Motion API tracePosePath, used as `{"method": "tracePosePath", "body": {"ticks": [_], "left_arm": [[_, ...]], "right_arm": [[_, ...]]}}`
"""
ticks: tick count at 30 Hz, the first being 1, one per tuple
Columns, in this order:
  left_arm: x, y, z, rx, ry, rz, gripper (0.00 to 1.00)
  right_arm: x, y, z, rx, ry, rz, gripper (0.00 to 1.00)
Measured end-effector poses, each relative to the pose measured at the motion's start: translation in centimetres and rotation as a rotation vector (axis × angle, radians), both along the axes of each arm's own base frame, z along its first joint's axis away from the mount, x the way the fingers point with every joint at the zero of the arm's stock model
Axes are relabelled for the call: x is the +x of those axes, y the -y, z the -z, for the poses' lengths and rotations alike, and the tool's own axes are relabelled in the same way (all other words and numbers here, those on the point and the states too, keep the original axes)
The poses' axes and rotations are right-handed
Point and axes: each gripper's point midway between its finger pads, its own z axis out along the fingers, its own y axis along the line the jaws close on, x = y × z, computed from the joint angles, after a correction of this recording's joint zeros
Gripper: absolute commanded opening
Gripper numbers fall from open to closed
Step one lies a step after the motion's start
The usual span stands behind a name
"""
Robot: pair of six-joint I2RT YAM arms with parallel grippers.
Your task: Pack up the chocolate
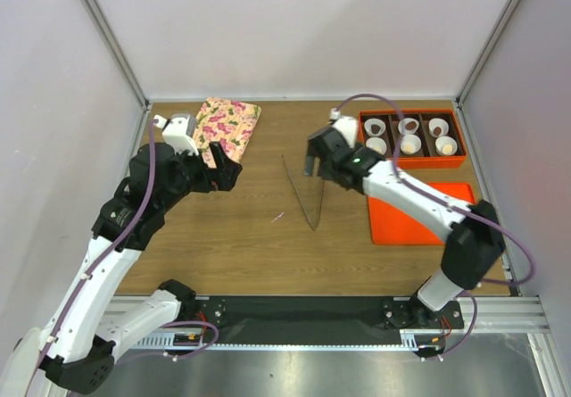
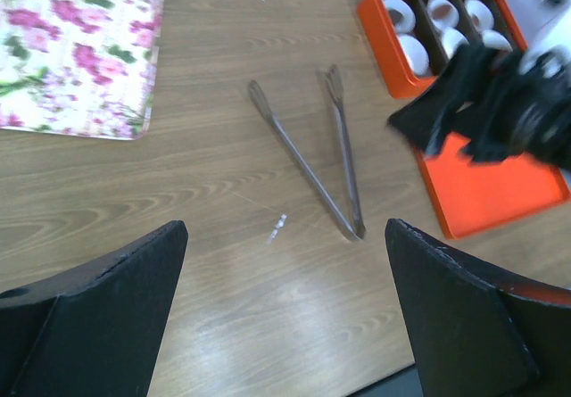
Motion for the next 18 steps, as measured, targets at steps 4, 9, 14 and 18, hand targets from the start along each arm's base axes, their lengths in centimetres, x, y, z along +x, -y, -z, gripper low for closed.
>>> {"method": "tracePosePath", "body": {"ticks": [4,9,14,18], "left_arm": [[-0.5,1.4,0.6,-0.005,-0.032,0.088,1.0],[-1.0,3.3,3.2,-0.011,-0.096,0.177,0.99],[-1.8,4.9,5.4,-0.002,-0.149,0.25,0.99],[-2.0,5.4,6.2,0.003,-0.167,0.27,1.0]], "right_arm": [[-0.1,6.6,-2.8,0.092,-0.016,0.228,0.89],[-3.1,17.3,-1.6,0.176,-0.045,0.565,0.85],[-7.9,23.0,3.0,0.133,-0.17,0.768,0.83],[-9.7,27.6,4.2,0.123,-0.217,0.974,0.77]]}}
